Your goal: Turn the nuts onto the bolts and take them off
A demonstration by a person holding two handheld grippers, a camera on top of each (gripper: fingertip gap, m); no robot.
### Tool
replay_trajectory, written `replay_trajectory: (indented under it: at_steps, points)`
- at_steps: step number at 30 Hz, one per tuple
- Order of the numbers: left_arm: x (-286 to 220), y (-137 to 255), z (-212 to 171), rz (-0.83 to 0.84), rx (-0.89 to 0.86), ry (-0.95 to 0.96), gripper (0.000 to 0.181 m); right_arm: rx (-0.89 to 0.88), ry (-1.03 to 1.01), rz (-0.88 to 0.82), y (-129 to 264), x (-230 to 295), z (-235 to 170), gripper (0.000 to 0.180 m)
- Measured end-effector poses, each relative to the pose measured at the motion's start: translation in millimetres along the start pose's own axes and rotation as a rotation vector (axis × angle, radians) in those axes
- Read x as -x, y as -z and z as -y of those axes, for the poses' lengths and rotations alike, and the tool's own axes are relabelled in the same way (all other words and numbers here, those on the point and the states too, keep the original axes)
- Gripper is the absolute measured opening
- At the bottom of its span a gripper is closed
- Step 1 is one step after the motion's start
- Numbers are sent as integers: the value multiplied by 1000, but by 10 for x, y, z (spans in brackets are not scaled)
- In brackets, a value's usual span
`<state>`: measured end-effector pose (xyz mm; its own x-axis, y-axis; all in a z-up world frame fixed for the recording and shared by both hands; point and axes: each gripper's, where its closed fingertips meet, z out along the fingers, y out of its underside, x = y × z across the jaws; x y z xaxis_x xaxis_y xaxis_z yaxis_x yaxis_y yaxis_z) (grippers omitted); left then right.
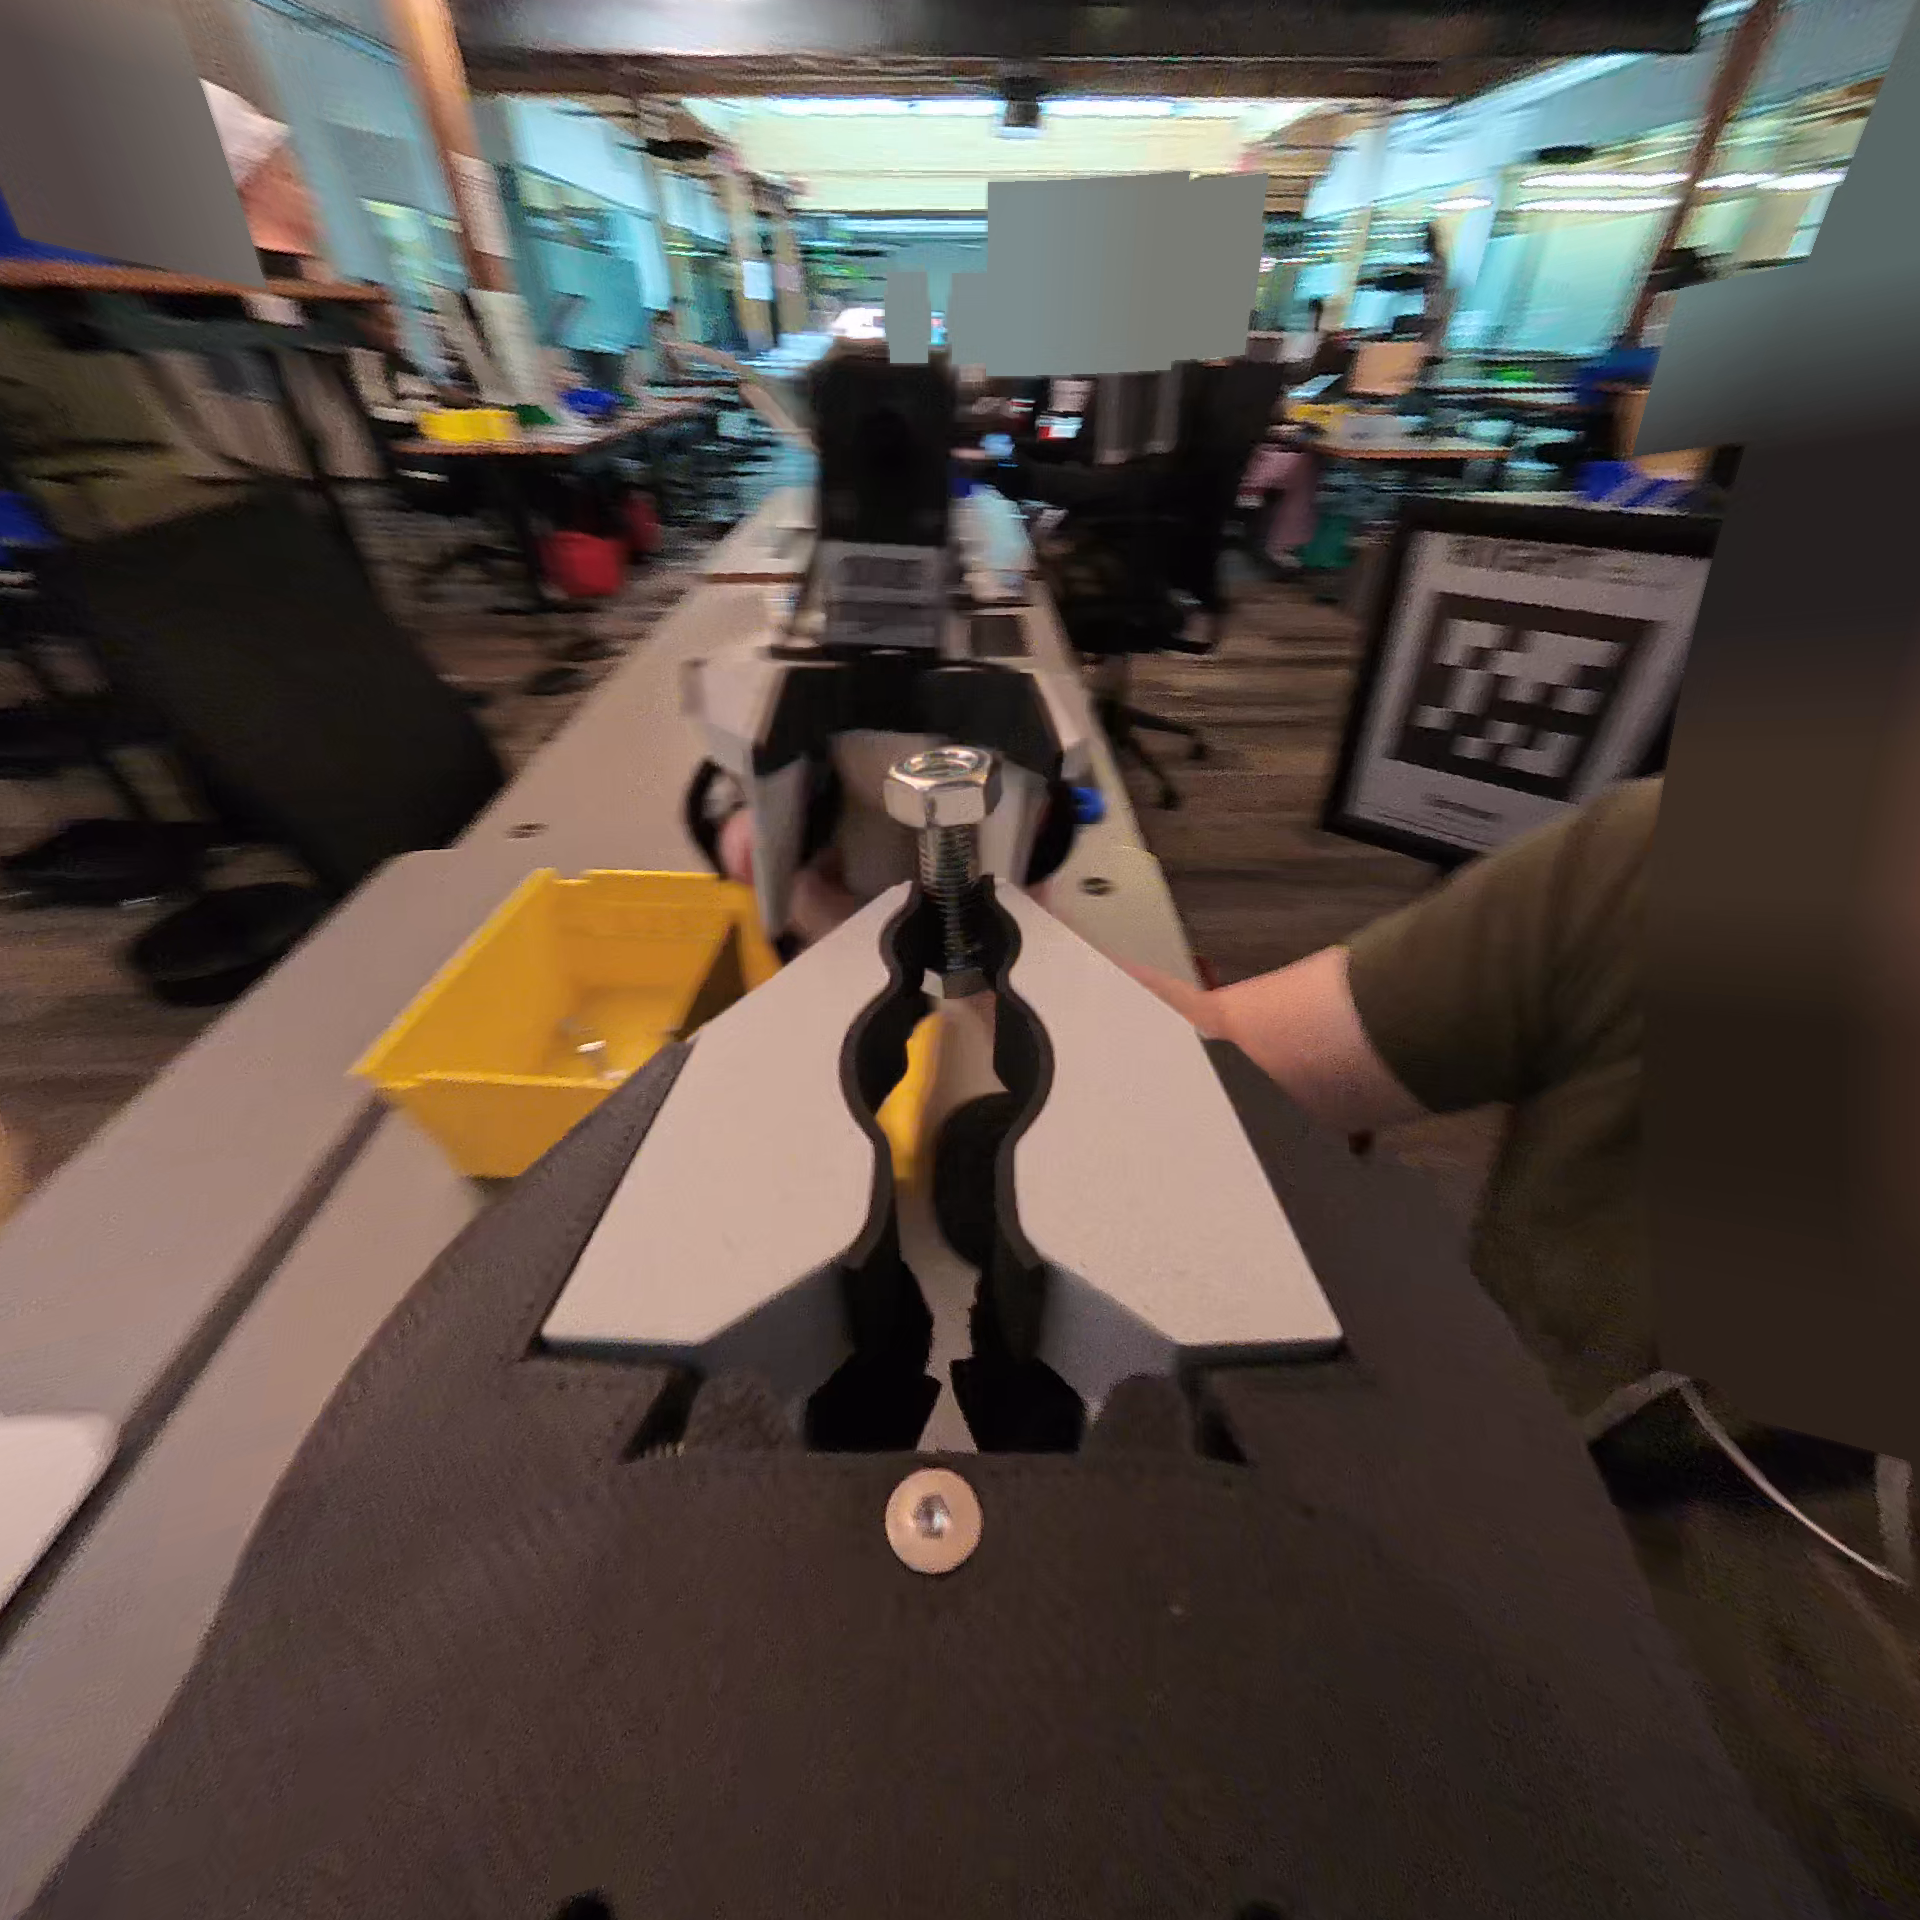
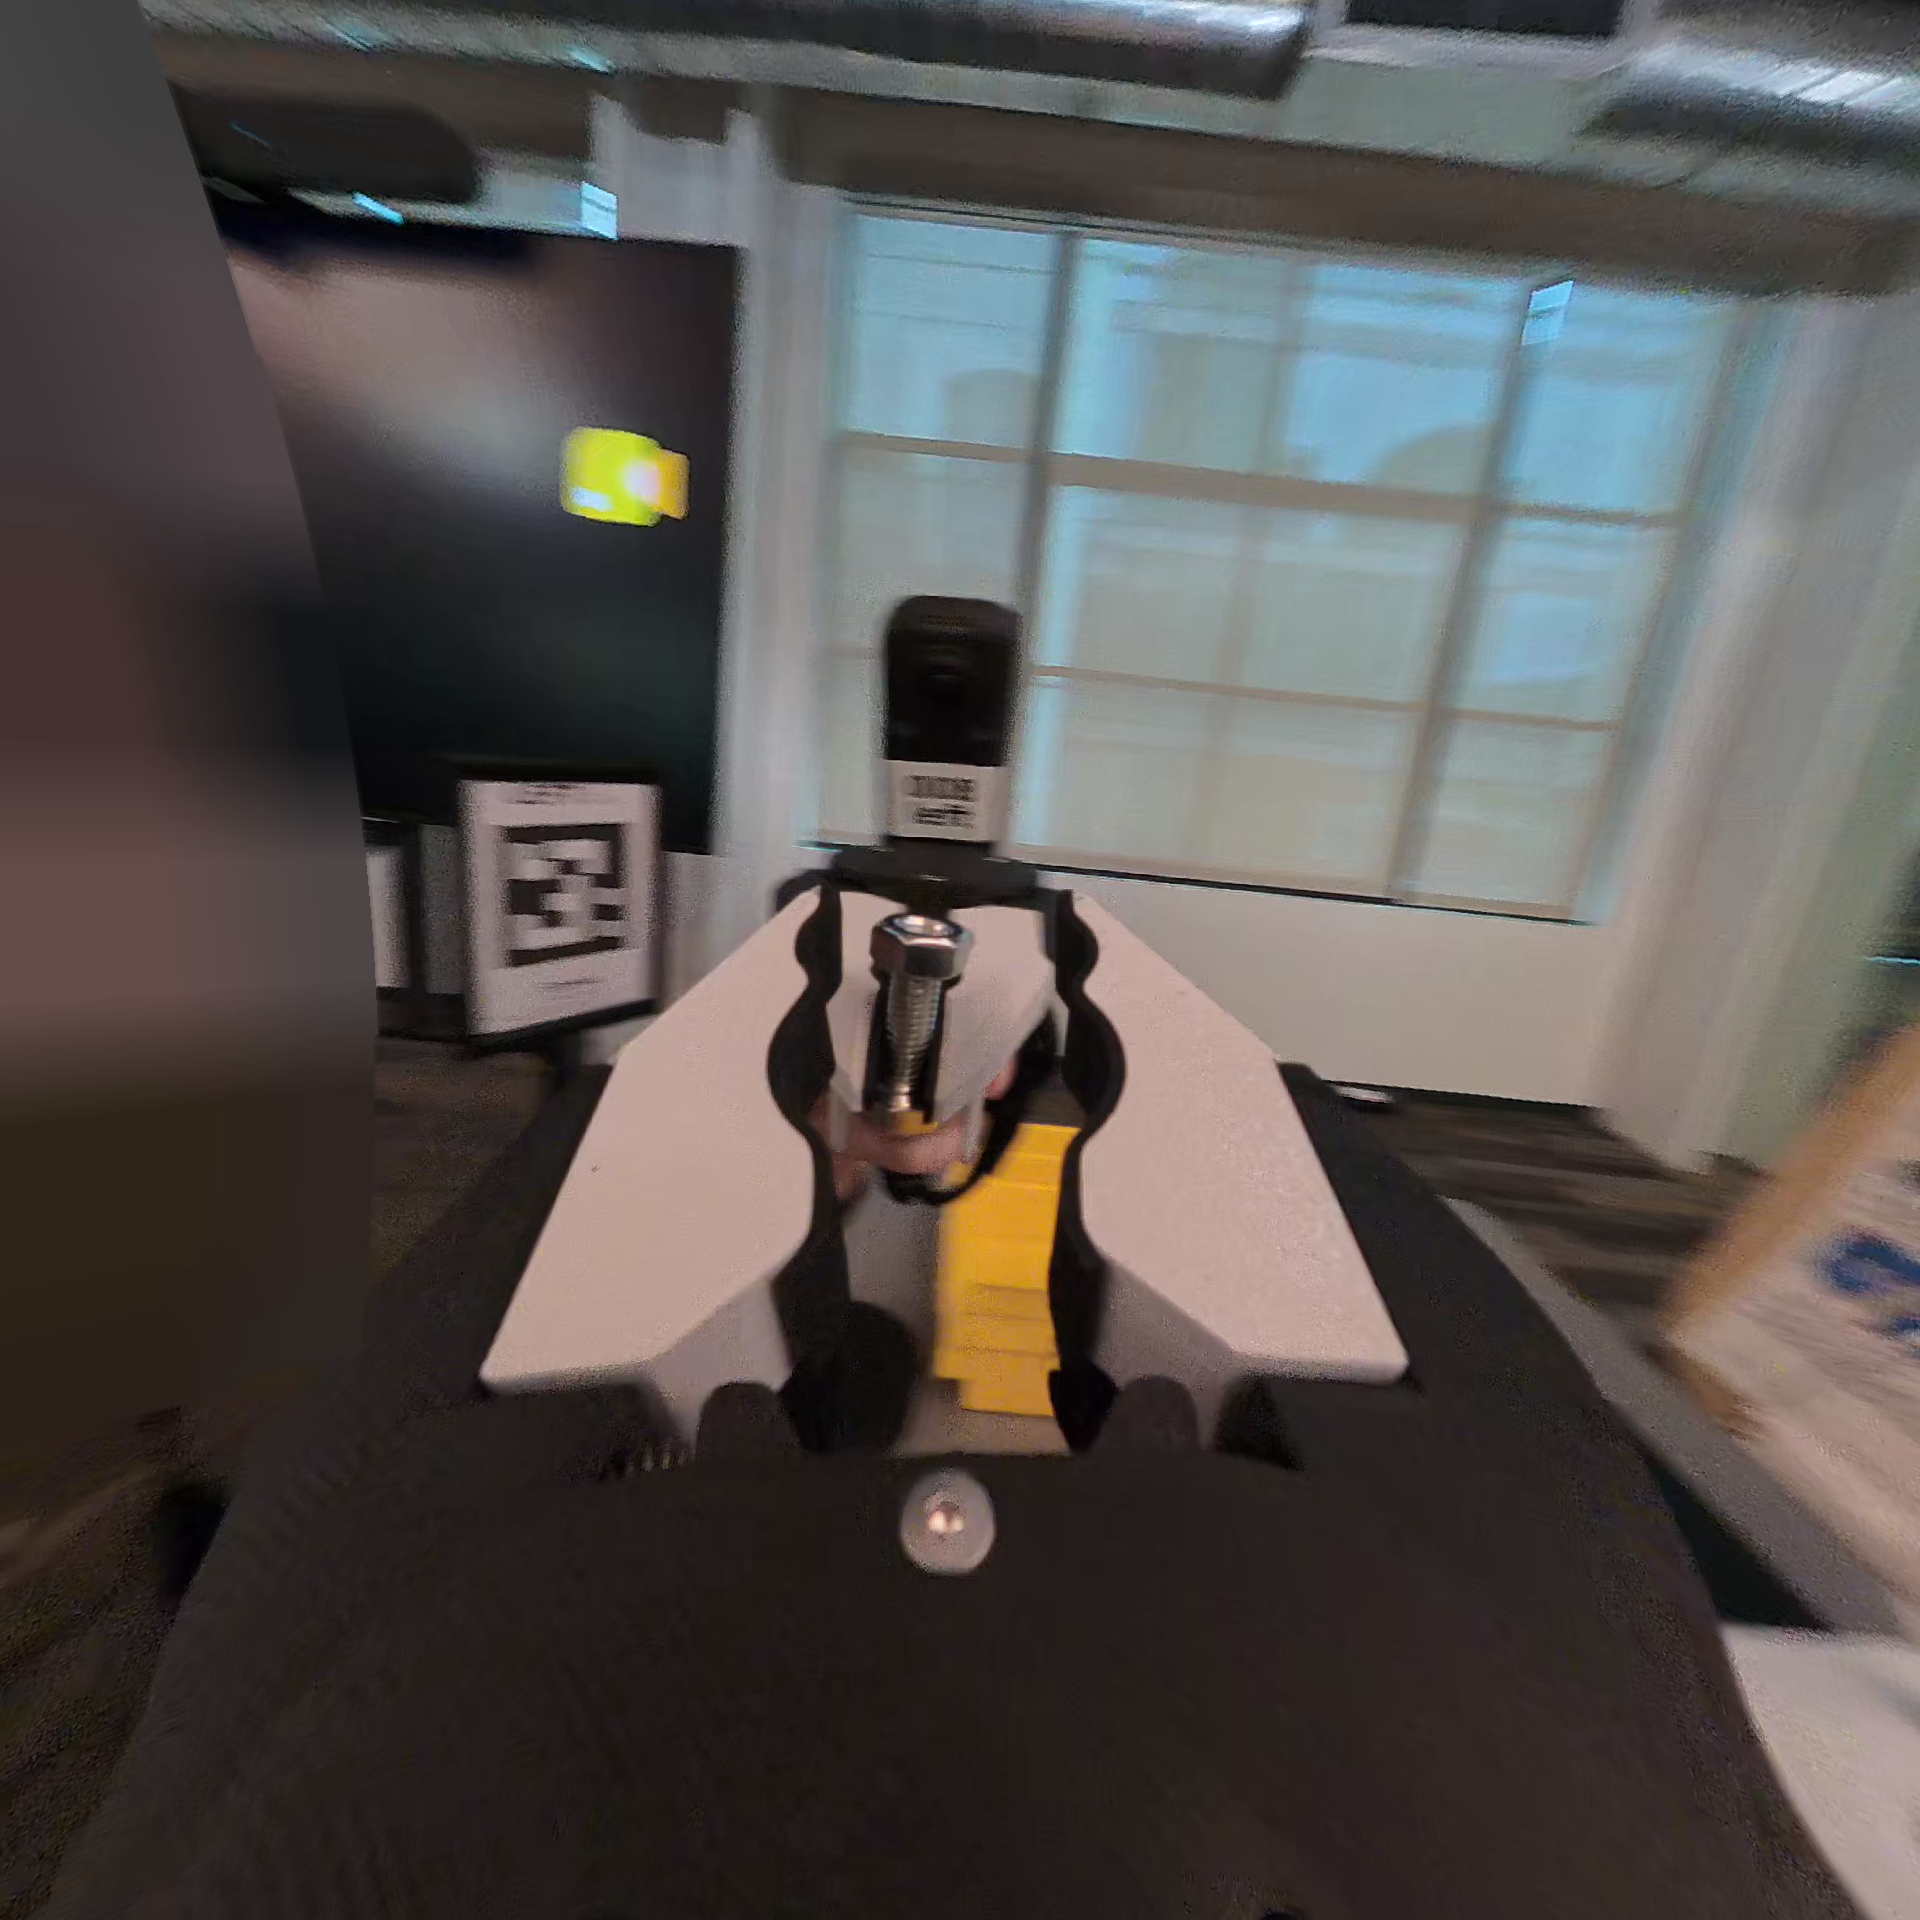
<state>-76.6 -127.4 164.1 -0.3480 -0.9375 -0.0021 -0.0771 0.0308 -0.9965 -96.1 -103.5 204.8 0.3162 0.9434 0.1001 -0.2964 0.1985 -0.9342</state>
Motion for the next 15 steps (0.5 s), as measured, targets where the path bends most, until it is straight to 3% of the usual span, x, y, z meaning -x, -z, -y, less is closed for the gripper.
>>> replay_trajectory:
  at_steps: [4, 7, 12, 15]
  points:
    - [424, 134, 85, 328, -30, -86, 7, 81, 214, -327, -10, -279, -42, 39]
    - [495, 150, 85, 392, -22, -106, 8, 116, 272, -458, -25, -369, -83, 39]
    - [459, 90, 64, 370, -10, -98, 8, 114, 185, -413, -78, -307, -139, 17]
    - [424, 66, 64, 351, -9, -106, 8, 105, 158, -351, -81, -269, -122, 17]
